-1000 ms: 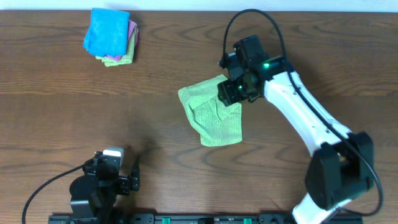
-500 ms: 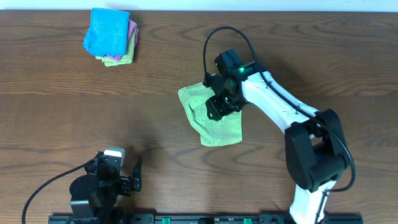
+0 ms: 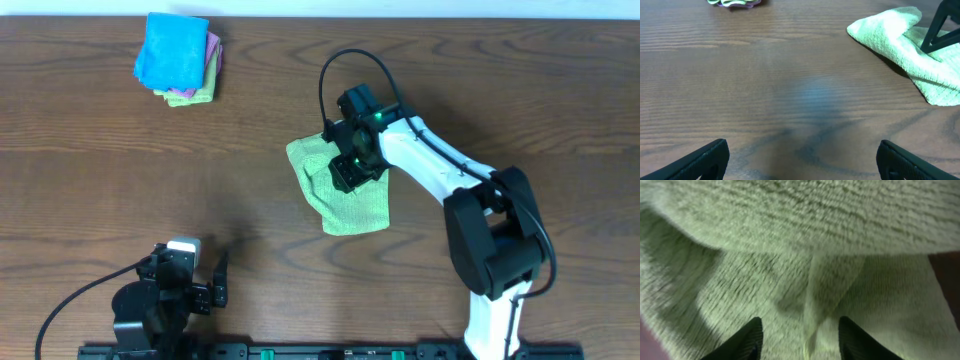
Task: Fold the cloth
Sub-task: 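Grasp the cloth corner with the right gripper and pull it flat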
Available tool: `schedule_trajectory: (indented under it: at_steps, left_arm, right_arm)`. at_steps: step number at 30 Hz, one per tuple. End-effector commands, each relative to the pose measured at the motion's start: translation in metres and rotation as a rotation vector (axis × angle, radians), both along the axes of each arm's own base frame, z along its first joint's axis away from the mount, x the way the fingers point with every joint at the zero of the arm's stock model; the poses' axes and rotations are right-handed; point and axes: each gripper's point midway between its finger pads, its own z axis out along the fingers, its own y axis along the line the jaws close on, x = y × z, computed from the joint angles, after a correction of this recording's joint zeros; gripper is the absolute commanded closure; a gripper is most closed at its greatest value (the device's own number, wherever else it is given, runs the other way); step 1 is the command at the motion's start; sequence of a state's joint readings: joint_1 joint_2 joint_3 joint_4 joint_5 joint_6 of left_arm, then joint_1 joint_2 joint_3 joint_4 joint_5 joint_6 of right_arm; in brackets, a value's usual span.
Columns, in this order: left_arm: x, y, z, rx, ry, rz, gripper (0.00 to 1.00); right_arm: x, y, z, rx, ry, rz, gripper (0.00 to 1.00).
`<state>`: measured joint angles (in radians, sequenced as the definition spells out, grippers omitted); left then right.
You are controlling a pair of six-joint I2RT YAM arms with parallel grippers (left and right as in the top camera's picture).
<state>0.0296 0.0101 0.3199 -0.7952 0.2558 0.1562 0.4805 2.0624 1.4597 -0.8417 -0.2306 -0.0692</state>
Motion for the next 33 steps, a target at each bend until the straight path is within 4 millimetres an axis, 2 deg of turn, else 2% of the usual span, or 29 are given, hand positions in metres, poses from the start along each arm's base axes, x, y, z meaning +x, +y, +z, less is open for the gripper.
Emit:
schedule_trajectory:
  at_steps: [1,8,16,17,19,22,24,28,33]
  left_arm:
    - [0.001,-0.002,0.001,-0.010,-0.007,-0.006,0.05]
    - [0.001,-0.002,0.001,-0.010,-0.007,-0.006,0.05]
    - [0.001,-0.002,0.001,-0.010,-0.007,-0.006,0.05]
    - [0.000,-0.002,0.001,-0.010,-0.006,-0.006,0.05]
    - [0.000,-0.002,0.001,-0.010,-0.006,-0.006,0.05]
    - [0.001,-0.002,0.001,-0.010,-0.007,-0.007,0.05]
    - [0.001,-0.002,0.001,-0.010,-0.007,-0.007,0.05]
    - [0.000,-0.008,0.001,-0.028,-0.008,-0.035,0.05]
    - [-0.003,-0.021,0.004,-0.072,-0.009,-0.105,0.05]
  right_arm:
    - [0.004,0.006,-0.004,0.001,-0.012,-0.002,0.55]
    - [0.011,0.010,-0.003,0.018,-0.040,-0.013,0.57]
    - [0.011,0.010,-0.003,0.018,-0.040,-0.012,0.78]
    - [0.011,0.010,-0.003,0.018,-0.040,-0.012,0.83]
    - [0.012,0.009,-0.003,0.009,-0.043,-0.020,0.99]
    - [0.018,0.000,0.000,-0.032,-0.069,-0.066,0.99]
    - [0.022,-0.004,0.008,-0.042,-0.093,-0.085,0.99]
    - [0.036,-0.021,0.044,-0.090,-0.208,-0.141,0.99]
    - [0.053,-0.073,0.090,-0.249,-0.374,-0.256,0.99]
